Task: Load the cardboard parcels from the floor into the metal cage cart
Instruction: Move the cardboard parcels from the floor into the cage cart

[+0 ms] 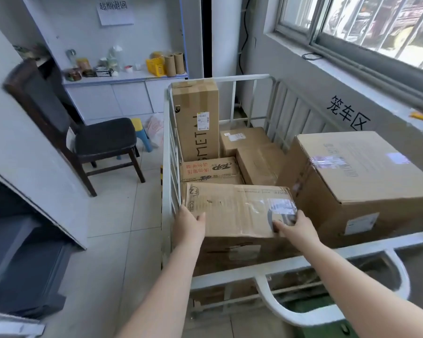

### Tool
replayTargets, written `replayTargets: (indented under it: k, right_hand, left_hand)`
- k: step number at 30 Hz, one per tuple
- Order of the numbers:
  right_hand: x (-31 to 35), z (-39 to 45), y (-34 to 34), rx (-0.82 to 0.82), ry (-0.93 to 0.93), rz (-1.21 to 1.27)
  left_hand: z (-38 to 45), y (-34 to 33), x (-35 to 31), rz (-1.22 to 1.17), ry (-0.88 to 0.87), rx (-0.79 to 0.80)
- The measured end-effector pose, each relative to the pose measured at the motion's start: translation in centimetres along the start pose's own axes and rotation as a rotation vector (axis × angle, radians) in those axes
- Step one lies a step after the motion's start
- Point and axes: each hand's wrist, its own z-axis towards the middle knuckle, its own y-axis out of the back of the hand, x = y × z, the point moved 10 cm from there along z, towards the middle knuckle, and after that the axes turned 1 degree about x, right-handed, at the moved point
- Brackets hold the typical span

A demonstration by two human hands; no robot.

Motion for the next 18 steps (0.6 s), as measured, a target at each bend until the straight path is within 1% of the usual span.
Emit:
replayTargets:
  k: [2, 4, 6, 8, 10, 11, 13, 16, 18]
  right_hand:
    - [-0.4, 0.1, -2.3, 0.101, -0.024, -0.135]
    - [0.2, -0.2, -4.3, 0.168, 0.026, -0.265]
    - [1.6, -0.5, -5.9, 0.191, 0.097, -0.315]
    - [2.5, -0.9, -7.2, 0.219, 0.136, -0.368]
    - [2.6, -1.6, -7.8, 0.257, 0.159, -0.440]
    - [2.5, -1.9, -7.8, 0.269, 0.171, -0.421]
    - [2.3, -2.7, -6.5, 0.258, 0.198, -0.260]
    - [1.6, -4.7, -2.1, 0.154, 0.269, 0.000]
    - [-0.3, -6.6, 1.3, 0.081, 0.294, 0.110]
  left_hand:
    - [0.4, -2.0, 3.0, 0.075, 0.132, 0.103]
    - [0.3, -3.8, 5.3, 0.199, 0.221, 0.215]
    - [-0.1, -4.3, 6.3, 0.287, 0.259, 0.239]
    - [-0.5, -4.6, 6.8, 0.306, 0.272, 0.231]
    - [-1.0, -4.5, 6.3, 0.304, 0.225, 0.204]
    - [-1.3, -4.4, 5.6, 0.307, 0.178, 0.188]
    - [-2.6, -3.7, 3.5, 0.299, 0.051, 0.131]
    - [-6.7, -3.5, -0.5, 0.160, -0.156, 0.064]
    - [-10.4, -5.2, -3.1, 0.099, -0.263, 0.066]
